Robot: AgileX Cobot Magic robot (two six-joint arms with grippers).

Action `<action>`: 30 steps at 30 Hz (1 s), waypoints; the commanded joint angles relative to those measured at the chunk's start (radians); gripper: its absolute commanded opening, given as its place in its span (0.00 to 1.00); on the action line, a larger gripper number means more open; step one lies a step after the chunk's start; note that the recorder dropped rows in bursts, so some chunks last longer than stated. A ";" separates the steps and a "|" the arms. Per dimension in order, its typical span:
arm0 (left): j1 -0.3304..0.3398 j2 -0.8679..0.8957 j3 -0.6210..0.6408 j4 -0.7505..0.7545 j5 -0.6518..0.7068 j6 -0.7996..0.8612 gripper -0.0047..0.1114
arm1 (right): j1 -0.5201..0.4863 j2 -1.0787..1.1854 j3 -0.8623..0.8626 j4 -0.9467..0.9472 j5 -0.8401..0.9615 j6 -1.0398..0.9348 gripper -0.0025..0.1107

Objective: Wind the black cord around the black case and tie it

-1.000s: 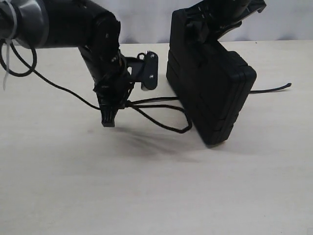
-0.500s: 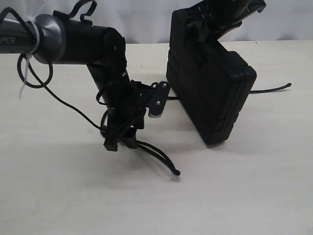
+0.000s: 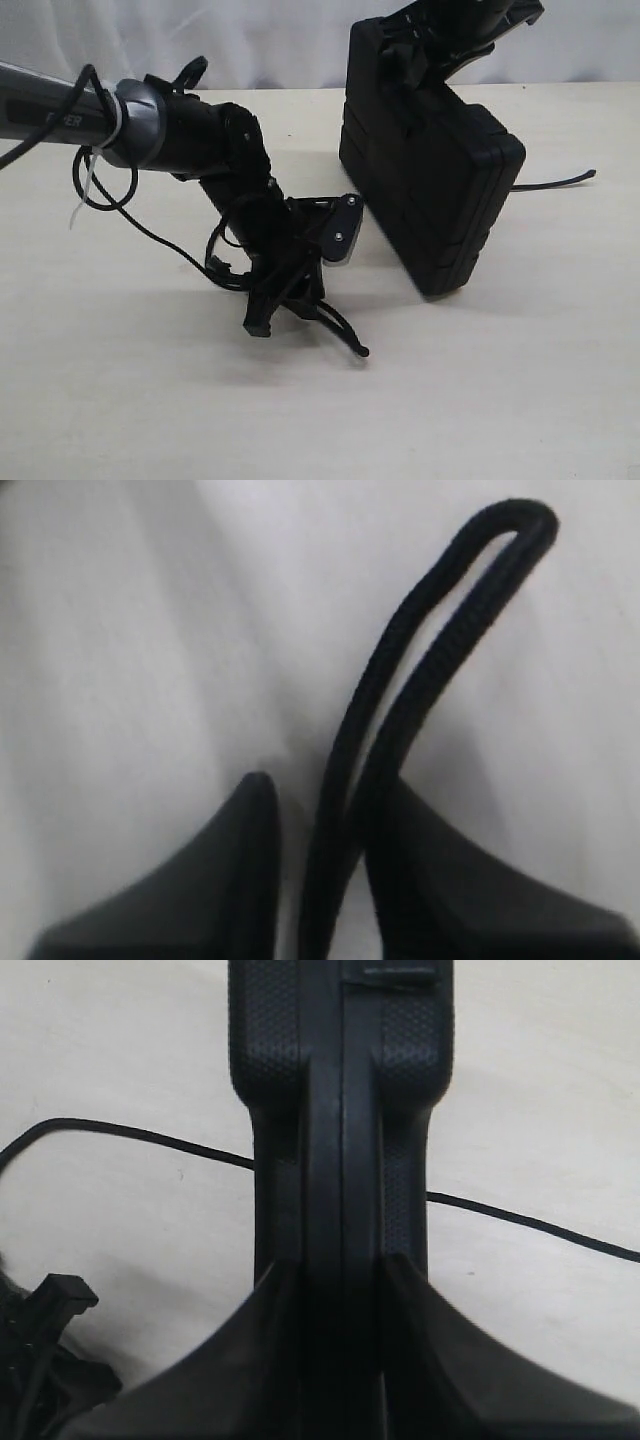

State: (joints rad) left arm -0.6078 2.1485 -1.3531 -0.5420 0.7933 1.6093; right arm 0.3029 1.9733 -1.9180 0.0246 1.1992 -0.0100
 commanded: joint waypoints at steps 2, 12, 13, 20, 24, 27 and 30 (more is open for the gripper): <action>-0.021 0.008 0.003 -0.015 0.007 0.011 0.09 | 0.006 0.002 0.013 0.013 0.022 -0.012 0.06; -0.021 -0.016 0.003 -0.062 0.000 0.009 0.48 | 0.006 0.002 0.013 0.013 0.022 -0.012 0.06; -0.021 -0.028 0.003 -0.057 0.000 0.009 0.53 | 0.006 0.002 0.013 0.013 0.022 -0.012 0.06; -0.009 -0.144 0.003 0.283 0.049 -0.231 0.55 | 0.006 0.002 0.013 0.013 0.022 -0.012 0.06; 0.050 -0.088 0.003 0.374 0.123 -0.319 0.55 | 0.006 0.002 0.013 0.013 0.022 -0.014 0.06; 0.064 -0.057 0.003 0.419 0.059 -0.325 0.55 | 0.006 0.002 0.013 0.013 0.022 -0.014 0.06; 0.066 -0.029 0.003 0.428 0.059 -0.325 0.55 | 0.006 0.002 0.013 0.013 0.022 -0.016 0.06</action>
State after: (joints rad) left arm -0.5456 2.1046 -1.3515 -0.1177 0.8615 1.2938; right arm 0.3052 1.9733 -1.9180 0.0246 1.2009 -0.0150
